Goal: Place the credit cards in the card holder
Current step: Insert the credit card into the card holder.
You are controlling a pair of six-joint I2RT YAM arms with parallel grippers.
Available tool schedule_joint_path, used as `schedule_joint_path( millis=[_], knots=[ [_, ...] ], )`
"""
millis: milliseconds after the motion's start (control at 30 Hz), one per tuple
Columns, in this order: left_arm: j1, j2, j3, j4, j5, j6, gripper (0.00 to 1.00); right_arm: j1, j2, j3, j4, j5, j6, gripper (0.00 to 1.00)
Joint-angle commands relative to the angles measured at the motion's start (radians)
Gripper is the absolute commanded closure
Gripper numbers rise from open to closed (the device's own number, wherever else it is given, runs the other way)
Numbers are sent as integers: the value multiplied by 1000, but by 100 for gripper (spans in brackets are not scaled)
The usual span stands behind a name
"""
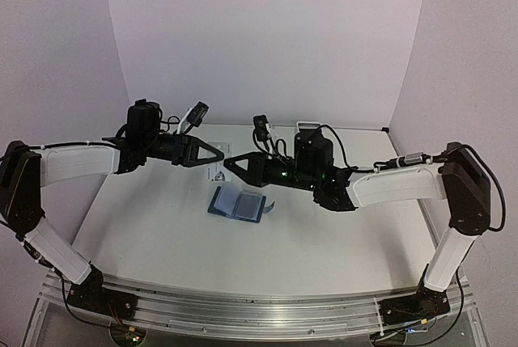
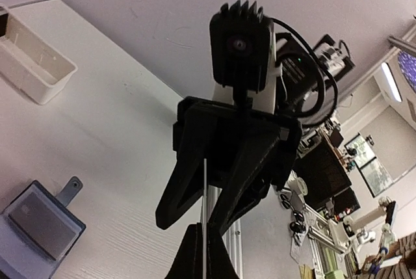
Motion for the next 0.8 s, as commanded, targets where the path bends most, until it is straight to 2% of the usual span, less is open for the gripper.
schedule_joint_path(
  millis=[0,100,267,333,500,767],
  knots=[
    [-25,73,71,-223,-302,47,100,4,2,-45,-277,378,146,64],
    [-47,152,100,-300,-412,102,100,5,31,-28,-406,433,212,56],
    [-48,247,128,-268,-460,133,100,5,105,30,-494,444,303,52],
    [-48,290,154,-231,-462,132,100,6,145,68,-568,480,328,51],
    [-50,385,233,-256,-460,170,100,5,235,172,-697,562,283,53],
    [-45,468,257,-319,-477,149,100,4,305,205,-715,632,212,57]
  ],
)
